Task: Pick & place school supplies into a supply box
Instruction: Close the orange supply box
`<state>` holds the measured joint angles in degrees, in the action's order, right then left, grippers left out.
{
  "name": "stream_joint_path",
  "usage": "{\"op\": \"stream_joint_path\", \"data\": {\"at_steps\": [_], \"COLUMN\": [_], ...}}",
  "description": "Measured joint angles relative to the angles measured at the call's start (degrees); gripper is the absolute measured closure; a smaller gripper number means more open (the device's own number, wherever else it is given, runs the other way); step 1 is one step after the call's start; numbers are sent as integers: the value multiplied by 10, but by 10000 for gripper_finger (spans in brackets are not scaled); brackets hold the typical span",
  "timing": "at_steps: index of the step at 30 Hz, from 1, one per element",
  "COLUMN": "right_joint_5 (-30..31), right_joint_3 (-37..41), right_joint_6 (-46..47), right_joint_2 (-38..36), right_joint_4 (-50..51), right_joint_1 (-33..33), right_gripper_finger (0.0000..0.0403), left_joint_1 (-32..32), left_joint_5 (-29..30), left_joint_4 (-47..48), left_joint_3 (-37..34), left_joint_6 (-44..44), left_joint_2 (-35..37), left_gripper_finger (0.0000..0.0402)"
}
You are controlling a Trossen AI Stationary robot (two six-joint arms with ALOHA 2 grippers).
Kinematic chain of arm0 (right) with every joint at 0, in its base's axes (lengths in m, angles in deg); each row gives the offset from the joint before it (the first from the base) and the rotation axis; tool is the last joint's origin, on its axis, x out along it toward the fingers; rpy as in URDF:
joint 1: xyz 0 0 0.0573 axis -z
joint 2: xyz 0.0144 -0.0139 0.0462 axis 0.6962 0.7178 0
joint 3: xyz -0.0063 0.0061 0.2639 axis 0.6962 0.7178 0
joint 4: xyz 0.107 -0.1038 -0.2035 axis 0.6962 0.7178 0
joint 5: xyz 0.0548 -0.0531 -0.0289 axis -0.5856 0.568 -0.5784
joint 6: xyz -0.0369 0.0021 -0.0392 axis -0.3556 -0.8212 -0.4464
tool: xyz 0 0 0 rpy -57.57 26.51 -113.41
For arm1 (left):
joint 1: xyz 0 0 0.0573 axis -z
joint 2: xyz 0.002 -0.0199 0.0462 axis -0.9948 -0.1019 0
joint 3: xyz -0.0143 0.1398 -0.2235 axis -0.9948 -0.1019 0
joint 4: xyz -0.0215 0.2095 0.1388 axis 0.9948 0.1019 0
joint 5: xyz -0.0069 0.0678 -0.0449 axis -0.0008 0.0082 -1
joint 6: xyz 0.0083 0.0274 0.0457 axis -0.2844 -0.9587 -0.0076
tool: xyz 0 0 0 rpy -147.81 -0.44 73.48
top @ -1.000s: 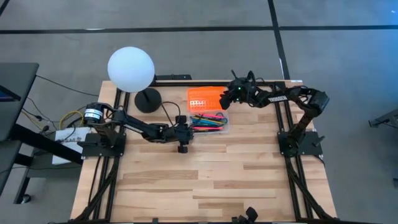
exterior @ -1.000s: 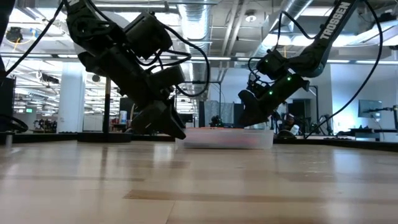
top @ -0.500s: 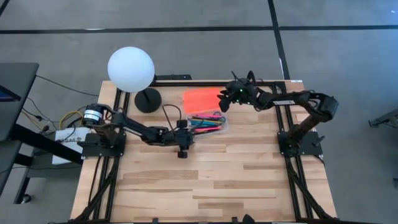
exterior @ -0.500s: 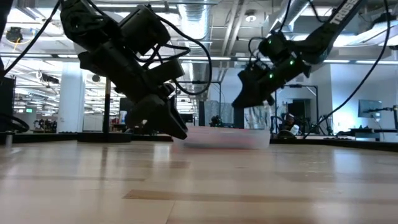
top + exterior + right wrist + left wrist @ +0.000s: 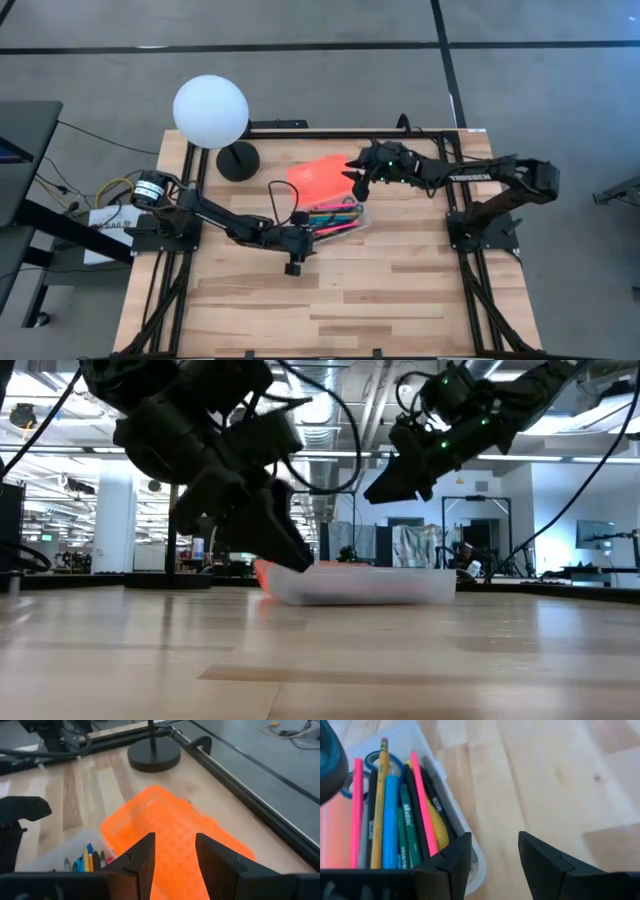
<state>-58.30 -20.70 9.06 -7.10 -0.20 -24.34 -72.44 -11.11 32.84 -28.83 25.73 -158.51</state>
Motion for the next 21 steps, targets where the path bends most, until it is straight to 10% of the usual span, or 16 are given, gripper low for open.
{"op": "stream_joint_path", "data": {"at_steps": [10, 21], "right_joint_5": [95, 269], "right_joint_3": [0, 14], "right_joint_6": [-13, 27], "right_joint_2": [-24, 40], "right_joint_4": [99, 92], "right_joint_1": [-118, -260], "right_gripper_finger": [269, 269], "left_joint_1": [24, -4], "left_joint_5": [-3, 248], "left_joint_4": [4, -5], "left_joint_3": [12, 13], "left_joint_6": [29, -49], "left_joint_2": [0, 2], "left_gripper_finger": [244, 244]}}
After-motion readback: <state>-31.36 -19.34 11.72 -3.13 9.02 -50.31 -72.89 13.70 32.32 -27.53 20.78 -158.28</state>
